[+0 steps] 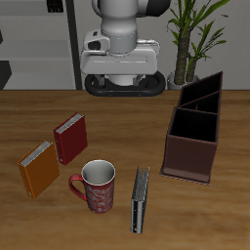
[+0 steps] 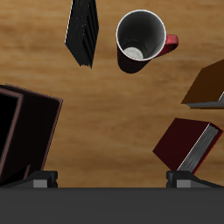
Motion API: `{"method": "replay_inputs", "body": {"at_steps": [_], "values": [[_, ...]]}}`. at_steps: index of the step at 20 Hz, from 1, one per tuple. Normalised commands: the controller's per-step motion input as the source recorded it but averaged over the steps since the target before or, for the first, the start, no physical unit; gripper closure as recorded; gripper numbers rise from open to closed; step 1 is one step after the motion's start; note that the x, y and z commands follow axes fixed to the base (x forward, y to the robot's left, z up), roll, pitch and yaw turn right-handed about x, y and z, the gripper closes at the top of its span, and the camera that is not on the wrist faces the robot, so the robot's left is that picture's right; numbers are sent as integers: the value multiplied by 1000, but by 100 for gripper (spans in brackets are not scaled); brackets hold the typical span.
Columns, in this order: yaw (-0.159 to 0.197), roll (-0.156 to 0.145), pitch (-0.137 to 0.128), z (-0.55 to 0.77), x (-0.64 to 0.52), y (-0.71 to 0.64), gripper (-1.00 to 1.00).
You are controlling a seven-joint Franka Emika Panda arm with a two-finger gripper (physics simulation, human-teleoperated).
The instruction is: Place the red mug into the left desk caddy's left compartment
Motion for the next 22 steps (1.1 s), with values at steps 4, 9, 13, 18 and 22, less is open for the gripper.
{"method": "replay_inputs", "body": {"at_steps": [4,9,13,18,22], "values": [[-18,-1,2,90,232,-205,-100],[-70,-41,-43,172,331,-364,-100],[-14,-39,-29,55,257,-135,-100],[-15,-22,-20,-60,314,-86,-100],[-4,7,-5,-102,228,-38,-100]]}}
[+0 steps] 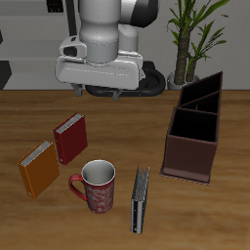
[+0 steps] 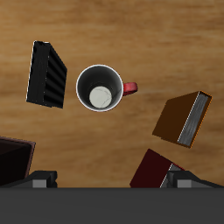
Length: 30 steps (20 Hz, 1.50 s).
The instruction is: Place the red mug into the left desk caddy's left compartment
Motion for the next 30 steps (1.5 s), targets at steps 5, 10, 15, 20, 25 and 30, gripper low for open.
{"method": "replay_inputs", "body": {"at_steps": [5,10,15,20,25,30], "values": [[-46,-21,-12,-153,269,-141,-100],[-43,-16,-5,-210,241,-109,-100],[-61,-14,7,-283,193,-83,-100],[-11,6,-23,-196,109,63,-100],[-69,-7,-3,-329,132,-17,-100],[-44,-13,3,-260,54,-66,-100]]}}
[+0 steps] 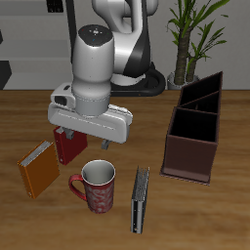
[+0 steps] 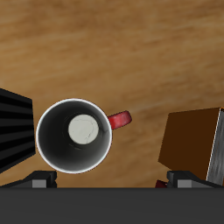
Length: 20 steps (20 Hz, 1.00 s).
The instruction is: Place the red mug into the left desk caddy's left compartment
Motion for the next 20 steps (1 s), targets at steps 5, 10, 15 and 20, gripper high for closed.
{"method": "replay_inputs", "body": {"at_steps": [5,10,15,20], "values": [[-39,-14,12,-390,36,-135,-100],[-11,-4,-8,-231,-2,-29,-100],[-14,-4,15,-296,-17,-55,-100],[-11,14,30,-351,12,44,-100]]}}
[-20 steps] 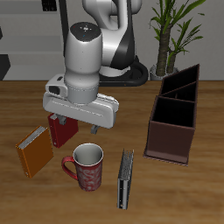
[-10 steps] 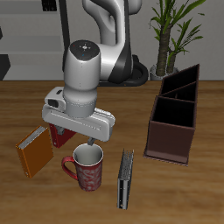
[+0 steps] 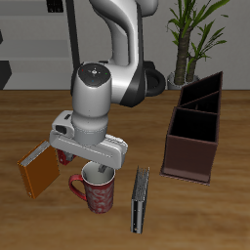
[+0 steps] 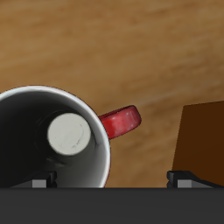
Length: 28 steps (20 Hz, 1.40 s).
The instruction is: Place the red mug into the left desk caddy's left compartment
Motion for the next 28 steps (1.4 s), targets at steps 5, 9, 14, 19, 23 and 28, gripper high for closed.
{"method": "replay_inputs", "body": {"at_steps": [5,9,14,19,23,28], "values": [[-23,35,37,-385,5,106,-100],[-38,12,28,-296,-6,64,100],[-71,19,24,-204,11,32,100],[-26,22,-16,72,-13,129,100],[-8,5,-22,189,-16,64,100],[13,-4,-58,469,-140,-40,100]]}}
